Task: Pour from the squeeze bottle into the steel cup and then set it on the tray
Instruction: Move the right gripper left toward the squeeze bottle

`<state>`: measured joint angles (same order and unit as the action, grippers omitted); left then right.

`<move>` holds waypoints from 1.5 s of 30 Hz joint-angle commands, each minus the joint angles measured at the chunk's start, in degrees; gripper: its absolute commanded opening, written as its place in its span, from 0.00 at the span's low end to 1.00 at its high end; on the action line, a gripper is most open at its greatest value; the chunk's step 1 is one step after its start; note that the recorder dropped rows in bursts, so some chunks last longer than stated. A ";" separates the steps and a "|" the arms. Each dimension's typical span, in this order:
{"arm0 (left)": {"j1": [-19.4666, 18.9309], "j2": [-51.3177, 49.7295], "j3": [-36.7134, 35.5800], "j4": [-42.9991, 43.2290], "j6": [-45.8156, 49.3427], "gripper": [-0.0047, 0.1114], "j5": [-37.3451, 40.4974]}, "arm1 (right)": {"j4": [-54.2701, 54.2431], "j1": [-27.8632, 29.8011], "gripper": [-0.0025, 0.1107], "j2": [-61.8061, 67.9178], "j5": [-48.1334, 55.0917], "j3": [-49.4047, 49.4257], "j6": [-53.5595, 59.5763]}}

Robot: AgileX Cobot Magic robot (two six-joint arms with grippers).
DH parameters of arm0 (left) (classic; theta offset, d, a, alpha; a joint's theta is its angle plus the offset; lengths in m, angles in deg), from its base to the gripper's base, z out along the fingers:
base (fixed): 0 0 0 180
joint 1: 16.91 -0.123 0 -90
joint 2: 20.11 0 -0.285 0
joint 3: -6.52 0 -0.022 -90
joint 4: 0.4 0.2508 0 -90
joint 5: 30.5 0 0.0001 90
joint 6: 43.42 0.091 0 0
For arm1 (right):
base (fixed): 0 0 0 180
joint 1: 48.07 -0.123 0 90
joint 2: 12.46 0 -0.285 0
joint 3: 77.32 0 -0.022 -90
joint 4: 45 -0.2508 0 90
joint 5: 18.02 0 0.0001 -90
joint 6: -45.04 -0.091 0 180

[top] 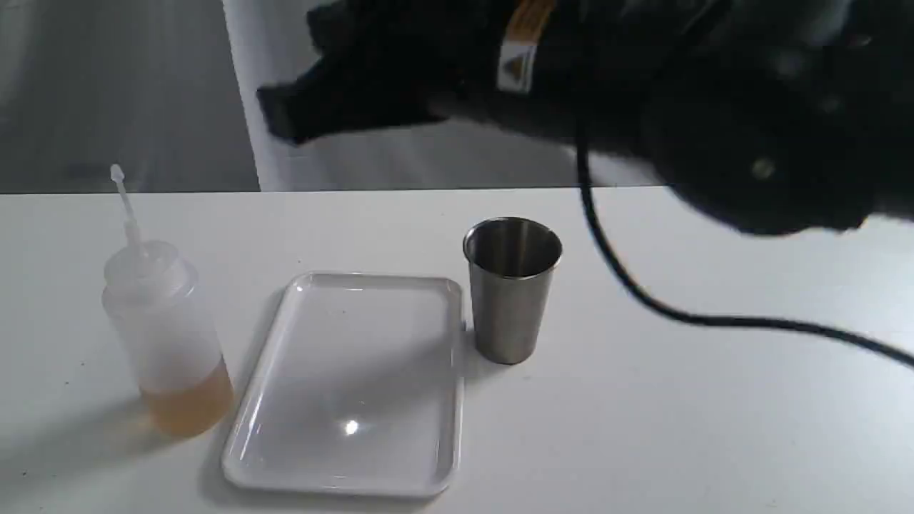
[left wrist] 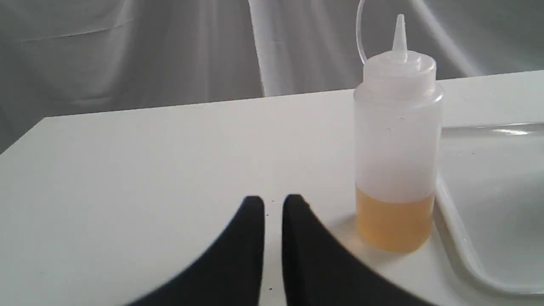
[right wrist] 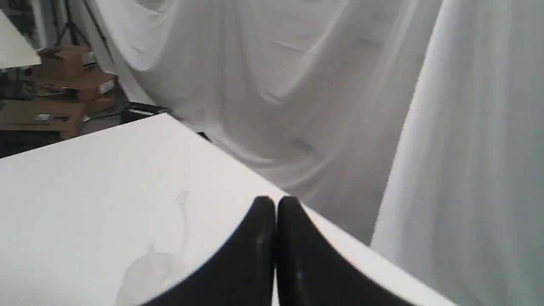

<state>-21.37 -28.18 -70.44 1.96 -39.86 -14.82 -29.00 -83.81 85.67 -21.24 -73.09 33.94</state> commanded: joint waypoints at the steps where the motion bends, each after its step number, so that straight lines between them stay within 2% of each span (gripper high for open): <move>1: -0.16 0.28 -0.25 -0.02 -0.09 0.11 -0.45 | -4.35 -2.10 0.02 2.28 -6.65 3.34 0.56; 9: -0.16 0.28 -0.25 -0.02 -0.09 0.11 -0.45 | -17.41 -8.39 0.02 7.69 -15.94 8.30 17.39; 31: -0.16 0.28 -0.25 -0.02 -0.09 0.11 -0.45 | -26.55 -12.82 0.02 25.27 -28.87 8.62 17.06; 42: -0.16 0.28 -0.25 -0.02 -0.09 0.11 -0.45 | -25.41 -12.82 0.02 30.07 -39.49 8.62 16.55; 45: -0.16 0.28 -0.25 -0.02 -0.09 0.11 -0.45 | -25.41 -12.82 0.09 30.99 -40.26 8.37 16.55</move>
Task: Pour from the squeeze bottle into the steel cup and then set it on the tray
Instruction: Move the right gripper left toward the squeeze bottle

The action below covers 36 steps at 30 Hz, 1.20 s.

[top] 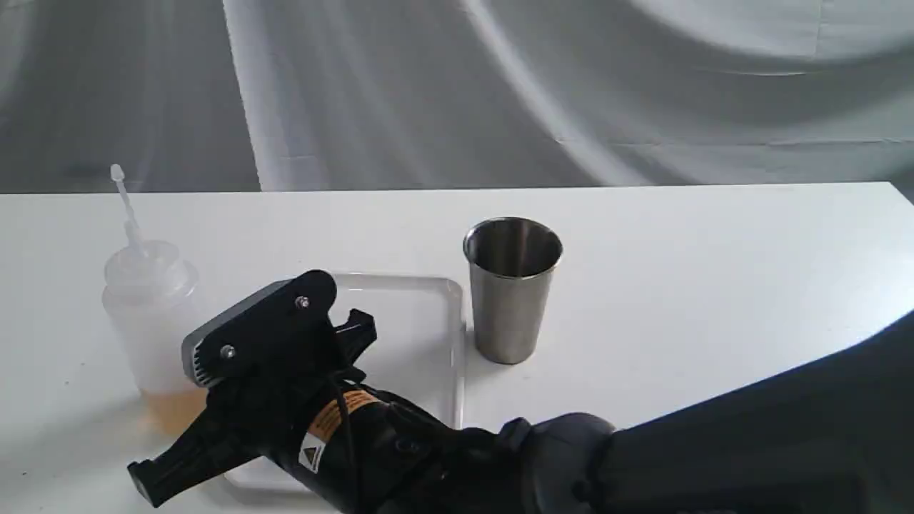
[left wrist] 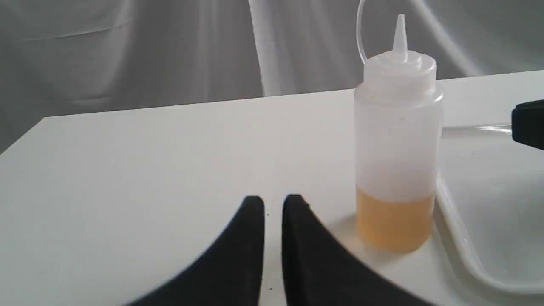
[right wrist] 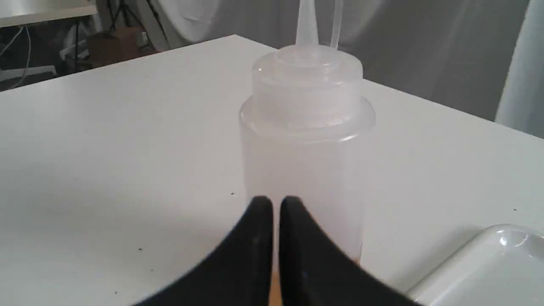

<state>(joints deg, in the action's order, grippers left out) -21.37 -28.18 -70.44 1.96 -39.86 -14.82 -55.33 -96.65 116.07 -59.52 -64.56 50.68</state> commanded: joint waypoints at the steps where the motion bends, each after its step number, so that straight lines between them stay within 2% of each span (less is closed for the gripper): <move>1: -0.16 0.28 -0.25 -0.02 -0.09 0.11 -0.45 | 0.93 0.01 0.13 0.90 -1.99 -0.29 -0.18; 4: -0.16 0.28 -0.25 -0.02 -0.09 0.11 -0.45 | 0.93 0.01 0.29 1.66 -1.99 -0.29 -0.18; 9: -0.16 0.28 -0.25 -0.02 -0.09 0.11 -0.45 | 1.05 0.14 0.71 1.67 -4.10 -0.29 -0.07; 12: -0.16 0.28 -0.25 -0.02 -0.09 0.11 -0.45 | 0.70 0.14 0.84 1.67 -6.06 -0.29 0.18; 25: -0.16 0.28 -0.25 -0.02 -0.09 0.11 -0.45 | 0.57 0.63 0.86 2.32 -9.68 -0.63 3.09; 36: -0.16 0.28 -0.25 -0.02 -0.09 0.11 -0.45 | 0.72 0.69 0.86 7.59 -6.40 -7.35 2.98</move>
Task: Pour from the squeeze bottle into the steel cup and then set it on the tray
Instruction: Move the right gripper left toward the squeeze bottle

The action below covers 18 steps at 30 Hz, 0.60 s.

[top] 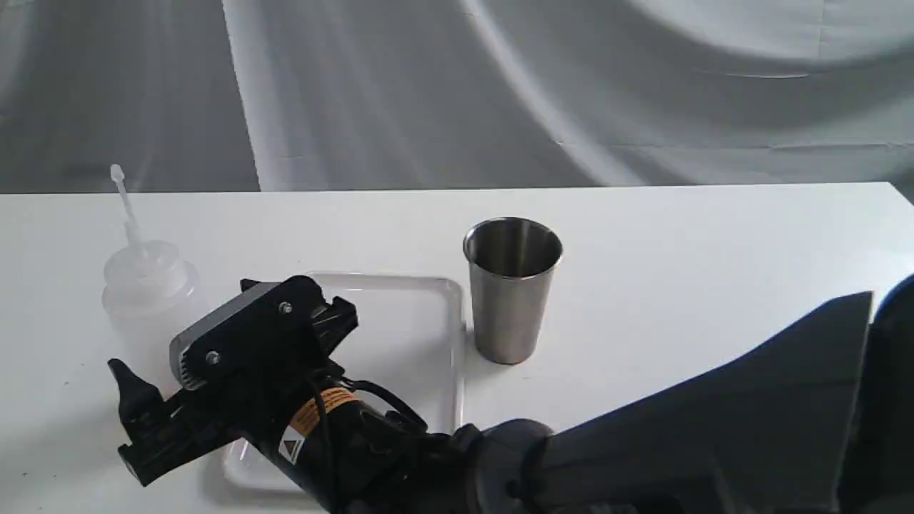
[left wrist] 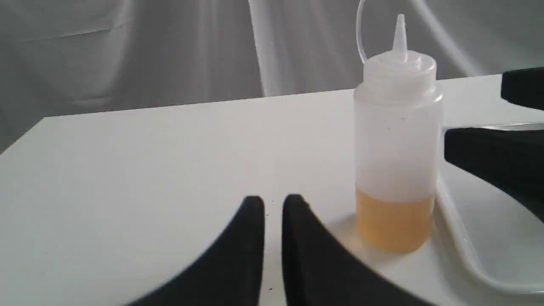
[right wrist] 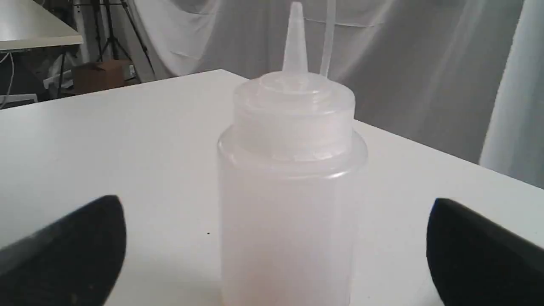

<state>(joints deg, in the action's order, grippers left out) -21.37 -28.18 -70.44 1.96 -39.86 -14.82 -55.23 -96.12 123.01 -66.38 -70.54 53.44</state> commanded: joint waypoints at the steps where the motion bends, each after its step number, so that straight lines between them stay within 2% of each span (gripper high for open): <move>1: -0.16 0.28 -0.25 -0.02 -0.09 0.11 -0.45 | 0.62 0.29 0.86 0.90 1.13 -1.96 0.22; 18: -0.16 0.28 -0.25 -0.02 -0.09 0.11 -0.45 | 3.24 3.49 0.86 8.16 8.32 -14.09 -0.21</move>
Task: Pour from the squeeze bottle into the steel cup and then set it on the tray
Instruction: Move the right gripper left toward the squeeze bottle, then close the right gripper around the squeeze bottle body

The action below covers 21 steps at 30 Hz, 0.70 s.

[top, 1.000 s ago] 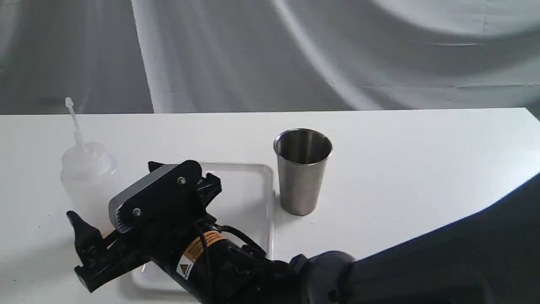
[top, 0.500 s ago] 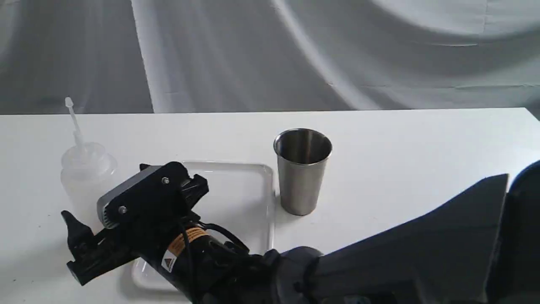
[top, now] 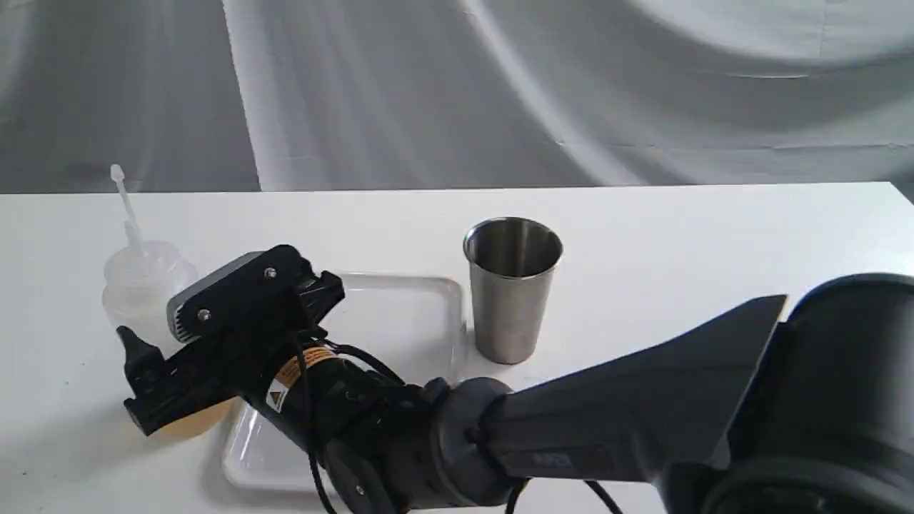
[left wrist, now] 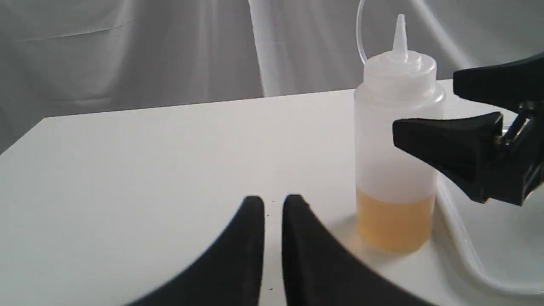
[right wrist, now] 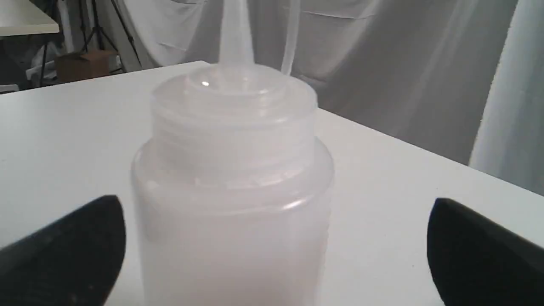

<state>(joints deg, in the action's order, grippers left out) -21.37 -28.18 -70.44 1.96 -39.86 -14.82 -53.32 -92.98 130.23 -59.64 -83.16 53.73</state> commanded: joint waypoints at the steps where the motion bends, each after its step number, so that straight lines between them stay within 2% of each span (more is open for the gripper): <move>1: -0.16 0.28 -0.25 -0.02 -0.09 0.11 -0.45 | 1.72 0.35 0.86 1.40 2.17 -1.98 -0.65; 10: -0.16 0.28 -0.25 -0.02 -0.09 0.11 -0.45 | 5.03 0.43 0.86 3.49 1.80 -2.80 -1.29; 21: -0.16 0.28 -0.25 -0.02 -0.09 0.11 -0.45 | 6.43 0.58 0.86 7.45 3.71 -8.87 -1.04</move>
<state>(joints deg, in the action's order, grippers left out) -21.37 -28.18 -70.44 1.96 -39.86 -14.82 -47.80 -92.69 137.20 -56.49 -91.30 52.57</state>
